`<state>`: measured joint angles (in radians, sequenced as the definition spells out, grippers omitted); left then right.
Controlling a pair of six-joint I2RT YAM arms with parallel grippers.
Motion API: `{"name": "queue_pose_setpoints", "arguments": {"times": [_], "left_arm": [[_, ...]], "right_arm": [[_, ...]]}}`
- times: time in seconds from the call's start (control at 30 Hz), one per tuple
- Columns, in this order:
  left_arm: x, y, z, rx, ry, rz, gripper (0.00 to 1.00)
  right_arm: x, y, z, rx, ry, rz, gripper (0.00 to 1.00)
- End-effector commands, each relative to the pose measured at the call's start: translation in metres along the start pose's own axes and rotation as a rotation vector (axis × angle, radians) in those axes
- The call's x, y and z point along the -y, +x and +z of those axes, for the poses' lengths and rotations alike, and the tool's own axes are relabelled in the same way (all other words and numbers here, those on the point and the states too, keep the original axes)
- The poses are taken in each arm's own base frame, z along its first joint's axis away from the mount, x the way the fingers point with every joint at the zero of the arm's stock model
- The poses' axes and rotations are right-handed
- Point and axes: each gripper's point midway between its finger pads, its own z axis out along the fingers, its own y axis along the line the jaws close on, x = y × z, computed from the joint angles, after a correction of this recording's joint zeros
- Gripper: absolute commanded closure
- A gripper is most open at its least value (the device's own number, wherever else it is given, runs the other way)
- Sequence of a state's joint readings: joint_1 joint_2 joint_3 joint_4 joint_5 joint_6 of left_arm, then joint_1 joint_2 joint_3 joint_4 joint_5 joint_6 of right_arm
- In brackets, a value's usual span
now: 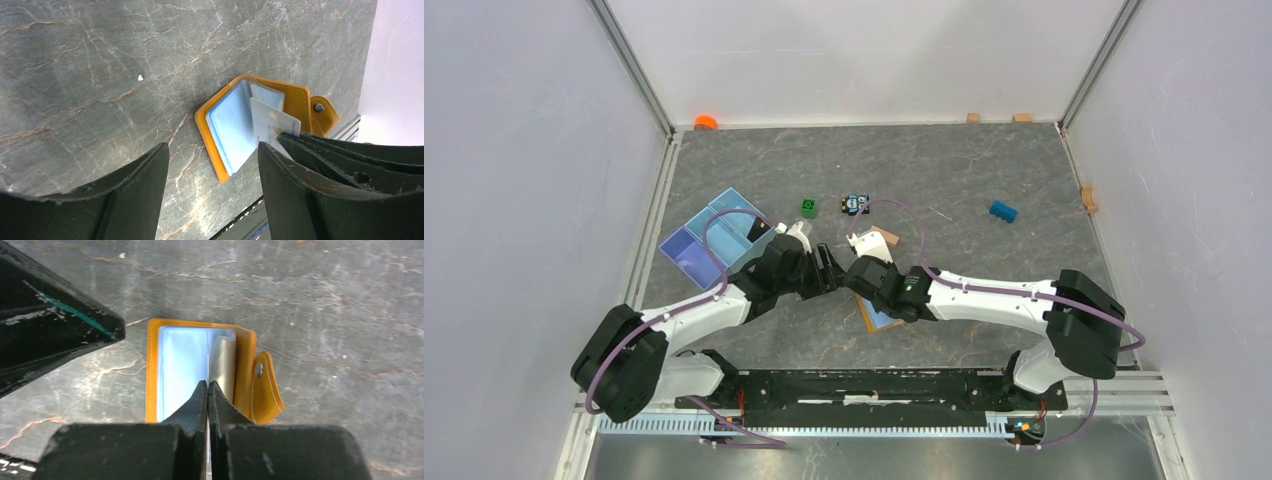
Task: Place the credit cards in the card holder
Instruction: Open the card holder at the center of the board.
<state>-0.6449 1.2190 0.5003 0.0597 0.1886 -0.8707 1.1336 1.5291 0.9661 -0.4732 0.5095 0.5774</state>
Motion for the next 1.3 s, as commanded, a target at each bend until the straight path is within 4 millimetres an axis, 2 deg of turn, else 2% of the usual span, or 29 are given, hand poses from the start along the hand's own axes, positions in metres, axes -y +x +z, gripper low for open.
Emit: {"name": "queue_pose_setpoints", "arguments": {"times": [0.0, 0.27, 0.4, 0.73, 1.0, 1.27], "left_arm": [[0.015, -0.003, 0.009, 0.017, 0.061, -0.028, 0.29], [0.015, 0.011, 0.027, -0.021, 0.073, -0.067, 0.33], [0.019, 0.022, 0.035, -0.051, 0.084, -0.07, 0.34], [0.025, 0.045, 0.055, -0.106, 0.102, -0.102, 0.37], [0.053, 0.056, 0.075, -0.143, 0.213, -0.123, 0.41], [0.053, 0.062, 0.097, -0.164, 0.211, -0.139, 0.44]], "right_arm": [[0.025, -0.013, -0.009, 0.04, 0.146, -0.005, 1.0], [0.04, -0.009, -0.012, 0.038, 0.199, -0.027, 1.0], [0.041, -0.001, -0.005, 0.015, 0.159, -0.05, 1.0], [0.067, 0.014, 0.009, -0.034, 0.133, -0.041, 1.0], [0.082, 0.032, 0.018, -0.078, 0.053, 0.039, 1.0], [0.088, 0.049, 0.027, -0.109, -0.06, 0.133, 1.0]]}}
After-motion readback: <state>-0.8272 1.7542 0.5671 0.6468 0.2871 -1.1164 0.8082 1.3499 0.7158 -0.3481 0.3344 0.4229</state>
